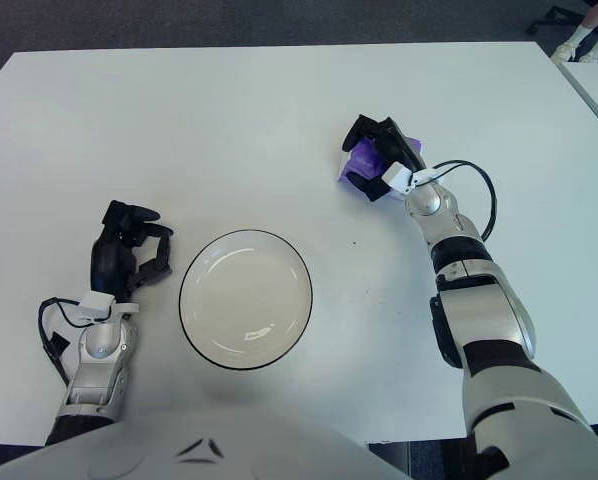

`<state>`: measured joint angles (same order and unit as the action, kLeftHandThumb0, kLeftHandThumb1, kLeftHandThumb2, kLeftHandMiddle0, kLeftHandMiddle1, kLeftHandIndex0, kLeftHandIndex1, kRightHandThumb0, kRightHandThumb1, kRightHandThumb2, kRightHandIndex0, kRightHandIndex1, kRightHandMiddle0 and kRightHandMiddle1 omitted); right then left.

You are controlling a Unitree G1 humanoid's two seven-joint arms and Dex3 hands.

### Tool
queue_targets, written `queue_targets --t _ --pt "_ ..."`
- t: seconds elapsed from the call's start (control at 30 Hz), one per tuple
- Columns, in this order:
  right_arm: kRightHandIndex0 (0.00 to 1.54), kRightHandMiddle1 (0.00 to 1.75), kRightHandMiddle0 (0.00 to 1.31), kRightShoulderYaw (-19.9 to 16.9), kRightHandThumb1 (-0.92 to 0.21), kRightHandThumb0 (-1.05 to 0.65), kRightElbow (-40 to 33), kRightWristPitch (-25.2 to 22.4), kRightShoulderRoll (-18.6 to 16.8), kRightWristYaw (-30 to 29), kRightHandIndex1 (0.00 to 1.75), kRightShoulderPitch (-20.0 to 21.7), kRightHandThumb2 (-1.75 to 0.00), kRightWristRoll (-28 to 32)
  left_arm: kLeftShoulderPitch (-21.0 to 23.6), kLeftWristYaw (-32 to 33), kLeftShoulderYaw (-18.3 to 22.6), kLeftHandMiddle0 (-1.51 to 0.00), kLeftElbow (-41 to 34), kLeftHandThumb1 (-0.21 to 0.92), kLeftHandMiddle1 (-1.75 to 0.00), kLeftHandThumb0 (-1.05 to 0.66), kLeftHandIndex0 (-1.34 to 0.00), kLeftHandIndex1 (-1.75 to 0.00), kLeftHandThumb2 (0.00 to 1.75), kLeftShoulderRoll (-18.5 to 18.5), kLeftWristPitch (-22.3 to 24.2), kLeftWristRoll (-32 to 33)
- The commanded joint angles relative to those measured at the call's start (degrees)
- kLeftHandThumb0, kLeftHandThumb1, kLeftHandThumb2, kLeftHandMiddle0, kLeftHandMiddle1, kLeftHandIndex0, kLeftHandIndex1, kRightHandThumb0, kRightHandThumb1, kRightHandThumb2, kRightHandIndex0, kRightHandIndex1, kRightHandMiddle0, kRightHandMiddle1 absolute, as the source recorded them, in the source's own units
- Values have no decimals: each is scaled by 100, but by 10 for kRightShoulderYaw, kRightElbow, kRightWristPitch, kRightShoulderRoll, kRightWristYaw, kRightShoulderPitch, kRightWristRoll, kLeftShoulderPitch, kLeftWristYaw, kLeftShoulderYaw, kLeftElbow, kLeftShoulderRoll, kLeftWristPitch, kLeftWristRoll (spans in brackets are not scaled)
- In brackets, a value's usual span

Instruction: Put the tissue paper into the plate.

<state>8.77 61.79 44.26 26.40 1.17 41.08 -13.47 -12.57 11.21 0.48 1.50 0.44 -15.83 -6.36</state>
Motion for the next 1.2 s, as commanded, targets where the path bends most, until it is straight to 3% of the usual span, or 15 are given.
queue_targets --t 0.0,0.3,0.43,0.9,1.17 --pt "89 175 60 -6 -2 0 9 0 -32 51 161 -64 -162 26 -47 -2 0 -64 56 48 -143 -1 -32 -175 104 -7 13 -1" --pt "92 175 63 -53 2 0 -13 35 -58 102 162 -81 -167 102 -45 -2 2 -63 59 49 -143 -1 -31 -175 103 -6 11 0" --pt "92 175 64 -81 3 0 -31 37 -76 153 163 -85 -168 158 -43 -3 3 -63 60 49 -142 -1 -31 -175 101 -7 14 3" --pt "93 175 67 -163 7 0 -145 -27 -133 321 166 -88 -173 347 -43 -3 4 -61 62 51 -144 -1 -30 -175 100 -9 5 4" --pt "96 175 68 -182 9 0 -257 -82 -152 355 163 -105 -174 399 -42 1 4 -63 60 50 -141 -1 -32 -175 100 -11 11 -1"
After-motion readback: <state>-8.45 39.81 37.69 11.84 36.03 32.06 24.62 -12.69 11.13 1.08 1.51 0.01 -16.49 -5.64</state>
